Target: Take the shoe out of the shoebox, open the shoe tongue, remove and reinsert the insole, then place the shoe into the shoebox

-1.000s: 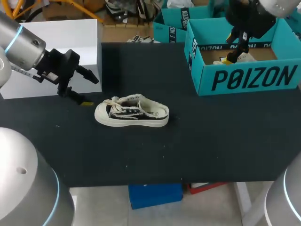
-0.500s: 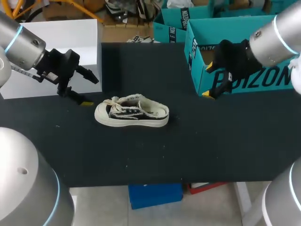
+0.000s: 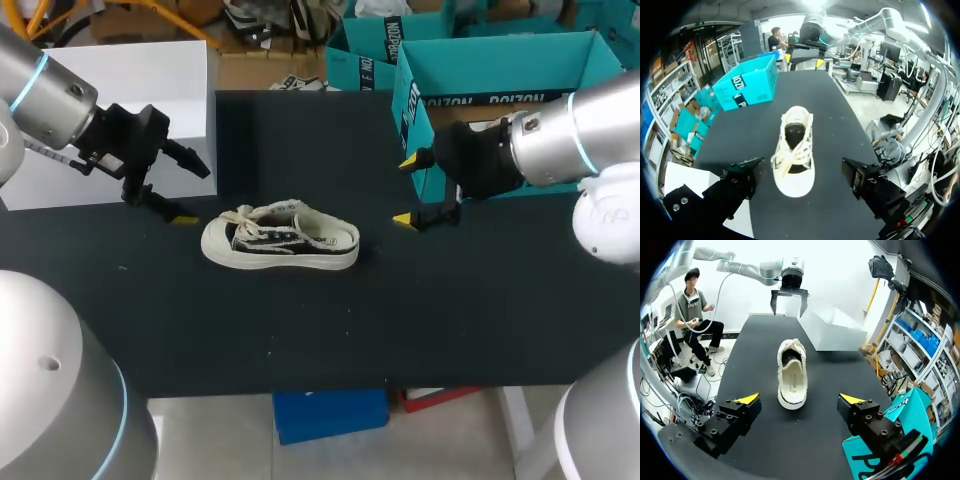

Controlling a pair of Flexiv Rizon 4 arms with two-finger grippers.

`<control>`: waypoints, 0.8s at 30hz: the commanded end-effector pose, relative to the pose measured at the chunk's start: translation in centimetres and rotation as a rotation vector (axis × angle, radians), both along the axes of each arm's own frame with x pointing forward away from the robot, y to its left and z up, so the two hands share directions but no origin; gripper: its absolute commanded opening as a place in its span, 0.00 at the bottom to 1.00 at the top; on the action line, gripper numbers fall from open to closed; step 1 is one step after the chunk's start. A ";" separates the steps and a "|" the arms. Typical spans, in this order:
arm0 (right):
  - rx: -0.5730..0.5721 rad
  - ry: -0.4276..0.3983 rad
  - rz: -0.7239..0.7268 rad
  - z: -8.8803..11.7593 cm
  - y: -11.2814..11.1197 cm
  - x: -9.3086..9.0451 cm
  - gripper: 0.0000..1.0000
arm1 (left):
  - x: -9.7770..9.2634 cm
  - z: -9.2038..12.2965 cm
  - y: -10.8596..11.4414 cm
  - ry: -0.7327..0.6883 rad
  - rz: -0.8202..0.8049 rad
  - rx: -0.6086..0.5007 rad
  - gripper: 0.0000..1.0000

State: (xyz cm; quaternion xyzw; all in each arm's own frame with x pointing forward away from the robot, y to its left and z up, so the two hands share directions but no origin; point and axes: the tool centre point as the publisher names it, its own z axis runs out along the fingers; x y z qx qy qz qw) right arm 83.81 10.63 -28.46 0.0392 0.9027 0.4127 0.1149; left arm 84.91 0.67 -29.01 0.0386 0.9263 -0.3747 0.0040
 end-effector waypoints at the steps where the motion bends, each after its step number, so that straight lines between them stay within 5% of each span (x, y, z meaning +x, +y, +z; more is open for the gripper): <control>1: 0.115 -0.016 0.060 -1.5 1.5 1.4 1.00 | -0.1 -0.1 0.0 -0.005 0.002 0.000 1.00; 17: 0.106 -0.004 0.076 -1.8 1.6 1.0 1.00 | -0.1 -0.1 0.0 -0.005 0.002 0.000 1.00; 24: 0.166 -0.016 0.094 -3.8 2.8 0.7 1.00 | -0.1 -0.1 0.0 -0.005 0.002 0.000 1.00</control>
